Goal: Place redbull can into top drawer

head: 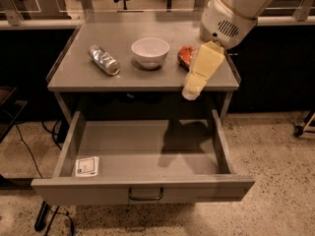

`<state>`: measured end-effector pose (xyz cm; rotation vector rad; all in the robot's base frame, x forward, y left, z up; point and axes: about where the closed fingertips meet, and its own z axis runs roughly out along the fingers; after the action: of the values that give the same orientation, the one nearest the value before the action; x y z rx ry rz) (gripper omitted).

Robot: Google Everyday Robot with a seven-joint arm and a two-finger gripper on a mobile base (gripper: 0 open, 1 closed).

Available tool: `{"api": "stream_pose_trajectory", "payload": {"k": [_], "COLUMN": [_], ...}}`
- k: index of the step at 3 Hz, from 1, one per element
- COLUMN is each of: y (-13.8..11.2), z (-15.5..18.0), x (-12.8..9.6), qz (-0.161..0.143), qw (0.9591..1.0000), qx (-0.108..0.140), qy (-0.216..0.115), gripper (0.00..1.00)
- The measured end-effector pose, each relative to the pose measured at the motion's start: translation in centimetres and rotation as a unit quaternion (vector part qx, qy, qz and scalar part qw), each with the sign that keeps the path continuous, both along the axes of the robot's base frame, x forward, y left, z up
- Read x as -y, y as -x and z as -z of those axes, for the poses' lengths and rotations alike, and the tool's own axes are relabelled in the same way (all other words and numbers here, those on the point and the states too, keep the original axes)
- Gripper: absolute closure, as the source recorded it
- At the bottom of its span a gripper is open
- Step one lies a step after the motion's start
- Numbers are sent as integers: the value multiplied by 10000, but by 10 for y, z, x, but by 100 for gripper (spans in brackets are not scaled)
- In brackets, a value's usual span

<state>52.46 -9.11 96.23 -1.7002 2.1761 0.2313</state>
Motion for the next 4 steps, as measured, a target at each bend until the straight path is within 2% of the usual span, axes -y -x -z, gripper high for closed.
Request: {"api": "stream_pose_trajectory", "payload": {"k": [1,2,3,4], "y": [-1,-36,-72,-95], "z": [2,3,4,5], "x": [-3,-19,-27,-30], "qz": [27,413,848,1046], "qw": [9999,9988,9964,9942], "qx": [28,69,54,50], "qy": [-128,-262,-14,223], "gripper": [0,0,0,0]}}
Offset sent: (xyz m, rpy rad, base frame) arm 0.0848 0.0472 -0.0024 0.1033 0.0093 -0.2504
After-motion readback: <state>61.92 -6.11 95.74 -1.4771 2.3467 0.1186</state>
